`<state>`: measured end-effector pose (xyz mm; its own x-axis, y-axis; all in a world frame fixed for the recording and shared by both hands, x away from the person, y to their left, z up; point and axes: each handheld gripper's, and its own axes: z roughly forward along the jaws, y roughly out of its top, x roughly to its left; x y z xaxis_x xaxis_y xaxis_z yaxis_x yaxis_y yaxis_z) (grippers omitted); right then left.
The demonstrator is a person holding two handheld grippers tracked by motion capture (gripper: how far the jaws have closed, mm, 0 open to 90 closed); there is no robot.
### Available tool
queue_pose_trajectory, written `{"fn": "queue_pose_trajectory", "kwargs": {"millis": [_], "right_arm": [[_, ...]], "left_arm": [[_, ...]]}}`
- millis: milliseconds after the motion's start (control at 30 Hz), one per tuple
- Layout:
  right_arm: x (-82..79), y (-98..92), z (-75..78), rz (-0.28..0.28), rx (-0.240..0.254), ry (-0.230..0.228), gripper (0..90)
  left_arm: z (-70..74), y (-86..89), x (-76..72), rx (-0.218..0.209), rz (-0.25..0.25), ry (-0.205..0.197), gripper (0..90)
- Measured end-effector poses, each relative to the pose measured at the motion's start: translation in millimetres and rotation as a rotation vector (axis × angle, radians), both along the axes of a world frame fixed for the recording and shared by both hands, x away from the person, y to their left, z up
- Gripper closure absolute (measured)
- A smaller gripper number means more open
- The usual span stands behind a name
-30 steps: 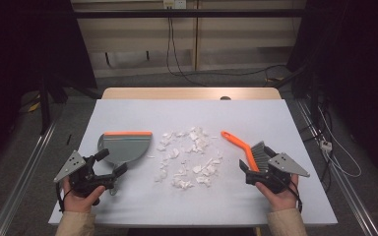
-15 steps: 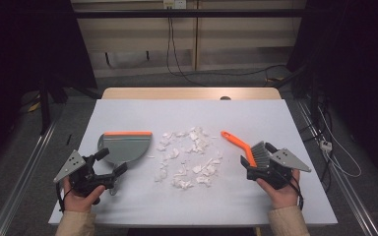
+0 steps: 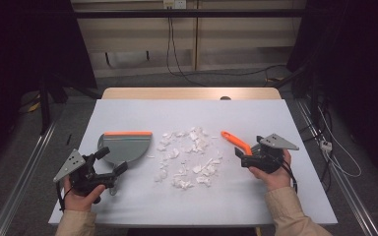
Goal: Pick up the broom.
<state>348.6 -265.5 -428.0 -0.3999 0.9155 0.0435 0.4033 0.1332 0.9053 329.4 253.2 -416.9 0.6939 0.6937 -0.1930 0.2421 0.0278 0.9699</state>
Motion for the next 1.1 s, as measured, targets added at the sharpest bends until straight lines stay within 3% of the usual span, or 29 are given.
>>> {"fn": "queue_pose_trajectory", "kwargs": {"millis": [300, 433, 600, 667, 900, 1100], "right_arm": [[21.4, 2.0, 12.0, 0.033, -0.069, 0.051, 16.7], [28.9, 4.2, 10.8, 0.065, -0.132, 0.084, 27.6], [36.7, 6.2, 5.4, 0.069, -0.155, 0.116, 35.3], [43.7, 5.3, 0.8, 0.082, -0.189, 0.159, 41.5], [56.0, 6.1, -10.0, 0.068, -0.210, 0.217, 42.0], [64.5, 11.6, -18.9, 0.076, -0.227, 0.268, 43.5]], "left_arm": [[0.4, -0.4, -0.8, 0.006, -0.009, -0.008, 5.3], [0.8, -0.3, -1.0, 0.005, -0.008, -0.014, 5.4], [1.0, -0.7, -1.3, 0.002, -0.009, -0.016, 5.4], [1.4, -0.5, -1.1, 0.010, -0.010, -0.020, 5.5], [1.2, -1.2, -0.5, -0.003, -0.007, -0.017, 5.5], [0.9, -1.6, -0.1, 0.014, -0.010, -0.019, 5.6]]}}
